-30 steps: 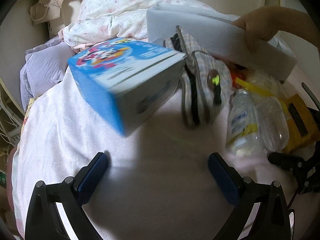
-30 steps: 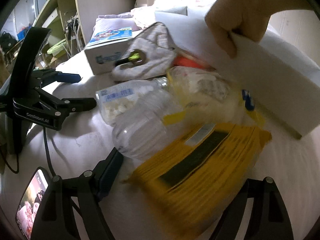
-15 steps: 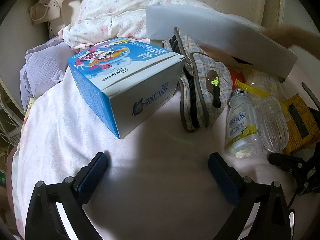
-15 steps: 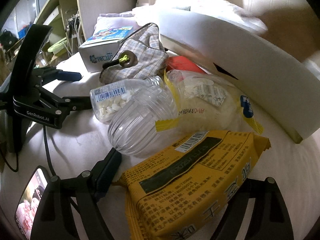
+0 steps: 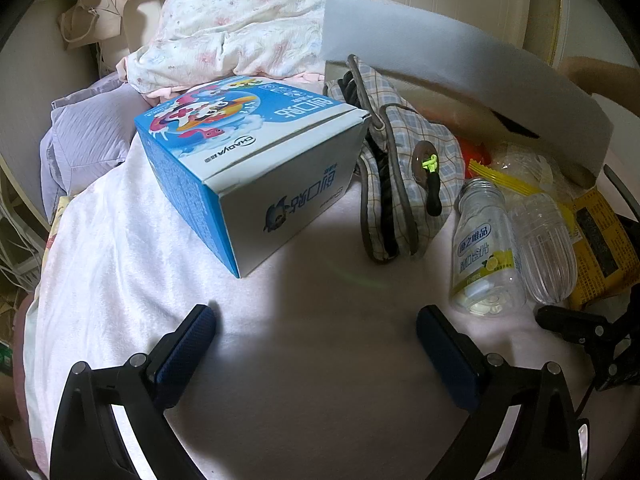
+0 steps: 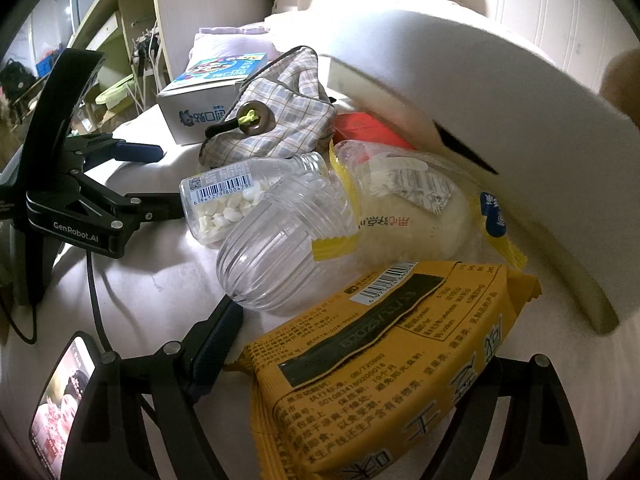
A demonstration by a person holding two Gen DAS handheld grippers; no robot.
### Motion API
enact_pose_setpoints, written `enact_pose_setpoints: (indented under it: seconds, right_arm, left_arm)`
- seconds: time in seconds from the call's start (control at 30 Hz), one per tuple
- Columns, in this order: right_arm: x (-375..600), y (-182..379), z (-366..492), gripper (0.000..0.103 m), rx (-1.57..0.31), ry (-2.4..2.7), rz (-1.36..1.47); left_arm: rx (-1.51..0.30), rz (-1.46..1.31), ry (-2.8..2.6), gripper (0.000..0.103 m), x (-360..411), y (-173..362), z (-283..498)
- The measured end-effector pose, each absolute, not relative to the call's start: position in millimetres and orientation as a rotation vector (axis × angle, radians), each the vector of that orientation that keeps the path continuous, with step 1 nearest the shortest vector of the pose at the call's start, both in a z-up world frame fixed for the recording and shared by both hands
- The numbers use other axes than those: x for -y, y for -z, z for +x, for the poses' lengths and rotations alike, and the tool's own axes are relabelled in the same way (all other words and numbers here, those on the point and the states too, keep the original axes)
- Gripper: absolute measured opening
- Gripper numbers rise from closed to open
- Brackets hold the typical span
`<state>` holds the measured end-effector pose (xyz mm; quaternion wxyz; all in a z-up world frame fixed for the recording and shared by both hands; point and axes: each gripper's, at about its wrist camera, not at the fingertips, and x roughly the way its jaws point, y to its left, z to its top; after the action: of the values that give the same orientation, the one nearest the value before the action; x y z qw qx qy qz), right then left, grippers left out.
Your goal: Organize objects
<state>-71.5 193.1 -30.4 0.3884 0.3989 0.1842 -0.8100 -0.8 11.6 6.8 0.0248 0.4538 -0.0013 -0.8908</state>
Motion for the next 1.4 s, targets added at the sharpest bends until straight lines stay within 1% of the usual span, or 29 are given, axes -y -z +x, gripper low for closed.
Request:
enact_pose_setpoints:
  seconds: [1.4]
  right_arm:
    - [-198.7,21.8,-67.7,0.084,-0.468,2.062,1.015]
  left_arm:
    - [0.003,1.403,2.754,0.102,-12.1,-7.6,-0.5]
